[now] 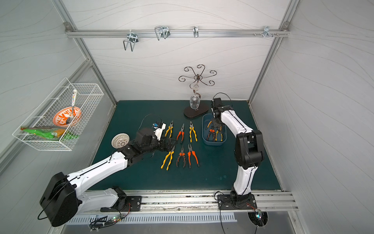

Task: Take the pliers out of the storage box
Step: Pick up the pliers from the storage box.

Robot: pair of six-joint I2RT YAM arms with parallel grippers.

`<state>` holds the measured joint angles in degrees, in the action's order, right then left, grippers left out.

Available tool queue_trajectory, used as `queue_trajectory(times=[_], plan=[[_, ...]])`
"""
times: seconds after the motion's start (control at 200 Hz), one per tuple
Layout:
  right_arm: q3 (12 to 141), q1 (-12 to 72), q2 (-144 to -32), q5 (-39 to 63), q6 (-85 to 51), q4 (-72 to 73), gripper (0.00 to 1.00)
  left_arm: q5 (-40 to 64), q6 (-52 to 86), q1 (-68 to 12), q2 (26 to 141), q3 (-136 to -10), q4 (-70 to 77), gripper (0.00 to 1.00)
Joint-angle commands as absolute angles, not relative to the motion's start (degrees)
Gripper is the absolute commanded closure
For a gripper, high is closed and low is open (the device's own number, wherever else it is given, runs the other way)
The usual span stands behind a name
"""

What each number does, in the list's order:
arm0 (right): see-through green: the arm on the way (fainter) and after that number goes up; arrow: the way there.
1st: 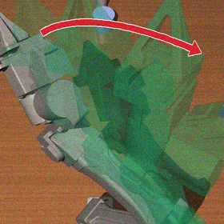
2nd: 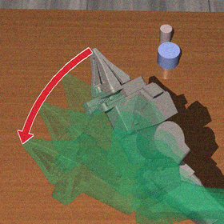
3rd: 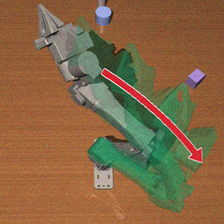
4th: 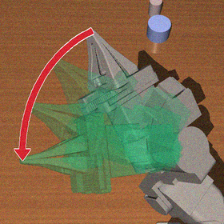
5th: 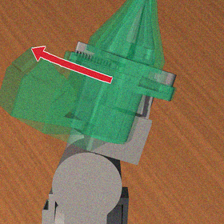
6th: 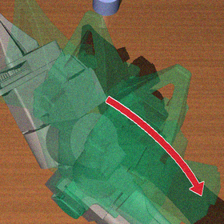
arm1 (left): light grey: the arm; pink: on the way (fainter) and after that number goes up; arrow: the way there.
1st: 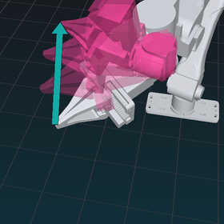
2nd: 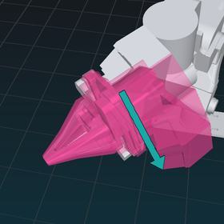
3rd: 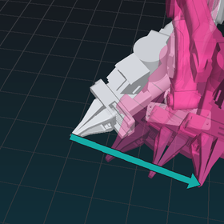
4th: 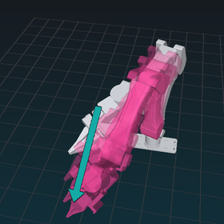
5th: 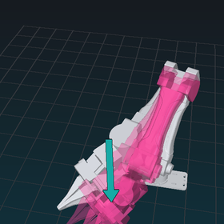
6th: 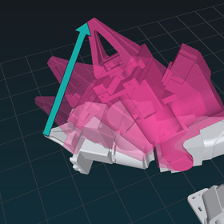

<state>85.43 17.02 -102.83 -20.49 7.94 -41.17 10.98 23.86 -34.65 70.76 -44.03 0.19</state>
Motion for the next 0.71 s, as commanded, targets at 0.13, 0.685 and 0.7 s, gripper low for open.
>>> queue_trajectory(times=[0.13,0.685,0.7], plan=[[77.5,23.6,-92.0,-14.4,1.9,-32.1,1.0,16.4,38.2,-34.4,75.8,-51.0,4.0,0.1],[64.7,33.8,-77.2,2.8,-6.1,-20.4,1.0,22.8,43.6,-34.4,80.9,-56.2,9.0,0.17],[64.6,34.2,-77.2,2.7,-6.2,-20.3,1.0,23.1,43.8,-34.4,81.0,-56.4,9.1,0.18]])
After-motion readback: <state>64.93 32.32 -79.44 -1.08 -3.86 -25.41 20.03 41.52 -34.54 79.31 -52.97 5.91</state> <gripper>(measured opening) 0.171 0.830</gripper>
